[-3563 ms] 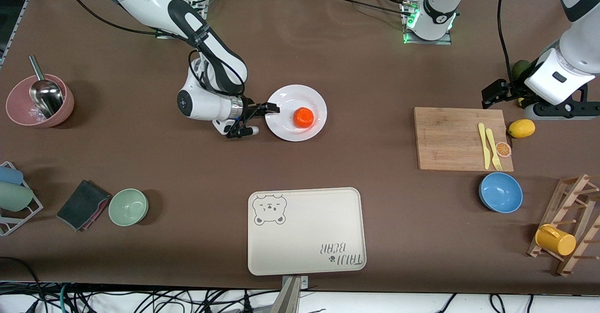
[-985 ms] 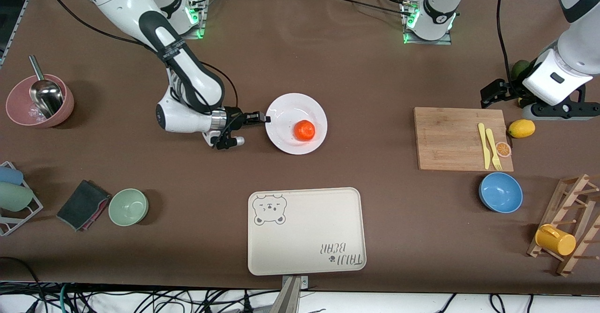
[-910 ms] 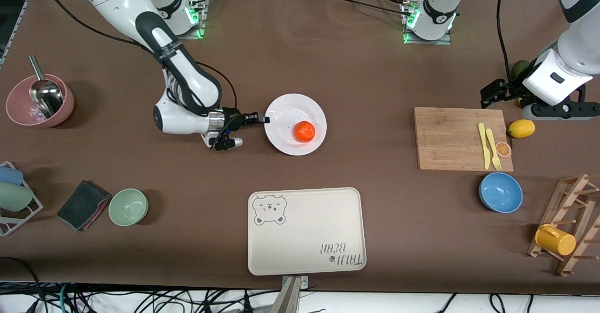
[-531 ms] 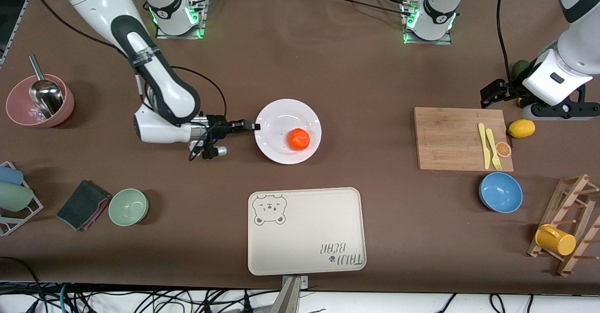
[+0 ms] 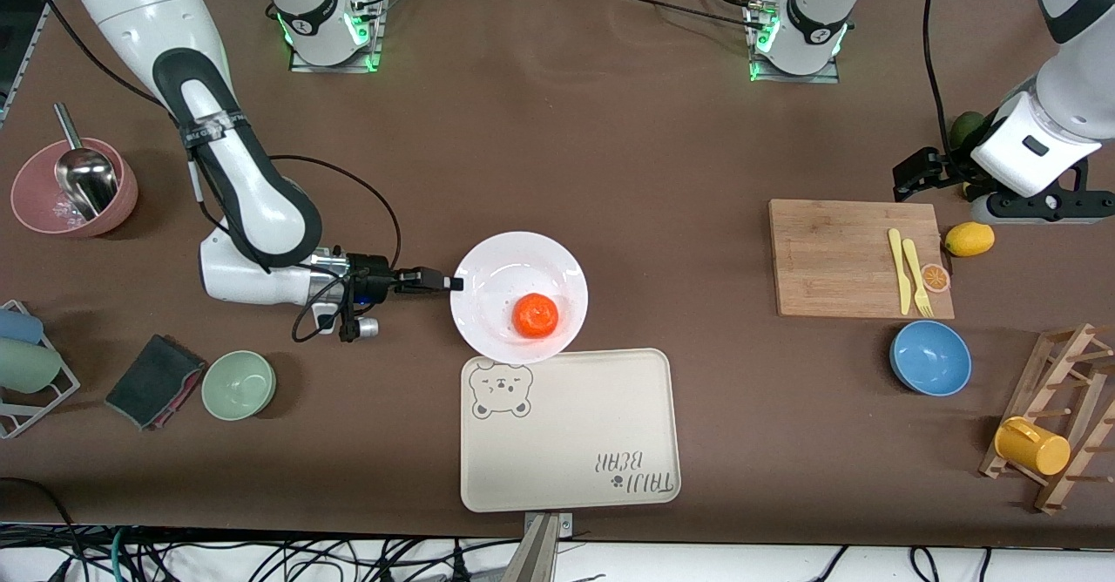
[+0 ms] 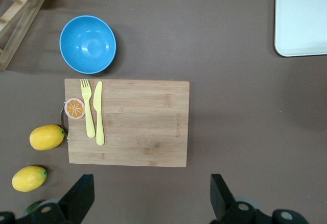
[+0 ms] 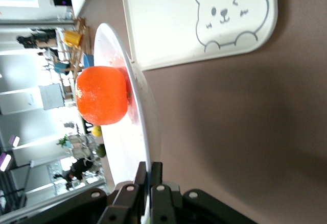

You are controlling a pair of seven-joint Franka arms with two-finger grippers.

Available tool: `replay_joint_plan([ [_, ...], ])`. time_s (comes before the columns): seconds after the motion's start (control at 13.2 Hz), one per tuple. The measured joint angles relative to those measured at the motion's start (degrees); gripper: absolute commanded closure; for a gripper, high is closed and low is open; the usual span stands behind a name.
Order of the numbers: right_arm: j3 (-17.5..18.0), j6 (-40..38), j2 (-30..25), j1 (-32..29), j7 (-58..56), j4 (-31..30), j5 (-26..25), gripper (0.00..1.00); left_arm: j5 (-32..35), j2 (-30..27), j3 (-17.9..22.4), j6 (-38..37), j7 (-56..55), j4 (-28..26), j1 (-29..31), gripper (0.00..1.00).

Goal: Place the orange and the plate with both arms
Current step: 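Slide the plate with the right gripper onto the bear tray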

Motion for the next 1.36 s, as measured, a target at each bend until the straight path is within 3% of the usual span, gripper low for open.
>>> replay_joint_plan([
  [0.61,-1.74,0.18,6.95,-1.47,0.02,10.29,5.69,1.00,0.00,0.01,0.00,-0.01,0.00,0.02,0.00,0.00],
  [0.91,-1.87,1.88,12.99,-1.50,0.10,16.98,6.06,1.00,0.00,0.02,0.00,-0.01,0.00,0.04,0.00,0.00],
  [1.36,-1.35,7.81,17.18,0.33,3.30,20.74,6.17,1.00,0.00,0.03,0.00,-0.01,0.00,0.05,0.00,0.00],
])
